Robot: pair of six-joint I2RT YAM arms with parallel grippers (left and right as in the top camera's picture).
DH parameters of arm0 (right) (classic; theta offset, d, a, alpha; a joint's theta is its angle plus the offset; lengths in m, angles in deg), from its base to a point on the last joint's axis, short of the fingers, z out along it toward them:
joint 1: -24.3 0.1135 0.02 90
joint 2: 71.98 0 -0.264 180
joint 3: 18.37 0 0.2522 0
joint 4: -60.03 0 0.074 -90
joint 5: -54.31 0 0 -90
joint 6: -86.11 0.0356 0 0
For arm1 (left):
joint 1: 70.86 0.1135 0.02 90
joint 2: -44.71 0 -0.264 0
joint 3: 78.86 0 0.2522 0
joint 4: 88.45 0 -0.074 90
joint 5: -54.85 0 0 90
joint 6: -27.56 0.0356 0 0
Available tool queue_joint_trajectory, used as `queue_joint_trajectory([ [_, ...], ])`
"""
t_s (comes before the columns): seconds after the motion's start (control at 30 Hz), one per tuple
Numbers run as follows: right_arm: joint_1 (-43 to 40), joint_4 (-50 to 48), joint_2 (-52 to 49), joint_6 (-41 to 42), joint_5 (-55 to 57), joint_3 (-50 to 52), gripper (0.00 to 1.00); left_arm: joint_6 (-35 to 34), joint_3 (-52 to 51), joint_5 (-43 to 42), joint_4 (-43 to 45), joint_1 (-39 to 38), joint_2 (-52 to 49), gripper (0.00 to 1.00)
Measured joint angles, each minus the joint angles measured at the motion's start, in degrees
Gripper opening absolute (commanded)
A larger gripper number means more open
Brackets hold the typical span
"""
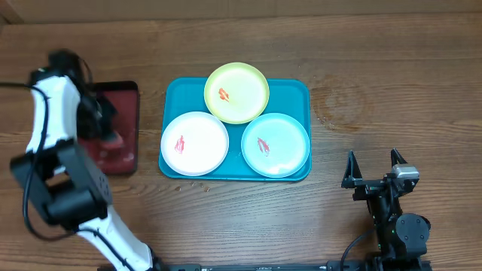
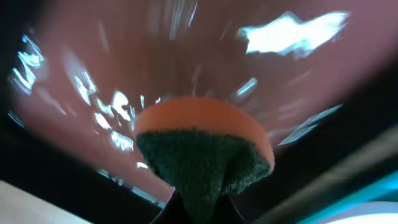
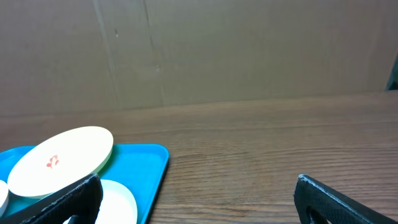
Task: Clean dirty plates on tray and stack at the side
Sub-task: 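Lift the sponge with the left gripper out of the water, then move the sponge with the left gripper over the white plate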
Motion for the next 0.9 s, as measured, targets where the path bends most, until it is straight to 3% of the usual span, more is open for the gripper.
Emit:
queue_joint_trajectory([
  [0.2, 0.0, 0.0, 0.0, 0.0, 0.0, 0.0, 1.0, -0.9, 8.3, 0.0, -10.9, 1.4, 0.3, 0.04],
  [0.37, 0.0, 0.0, 0.0, 0.0, 0.0, 0.0, 1.0, -0.9, 15.8, -2.0, -11.7, 1.2, 10.9, 0.04],
  [0.57, 0.0, 0.0, 0.0, 0.0, 0.0, 0.0, 1.0, 2.3, 17.3, -7.5, -13.0, -7.1, 20.9, 0.04],
  [0.73, 0.0, 0.0, 0.0, 0.0, 0.0, 0.0, 1.0, 5.1, 8.0, -9.6, -9.2, -18.4, 19.7, 0.04],
  [0.9, 0.0, 0.0, 0.0, 0.0, 0.0, 0.0, 1.0, 6.2, -8.9, -10.4, 4.5, -28.8, 16.6, 0.04],
])
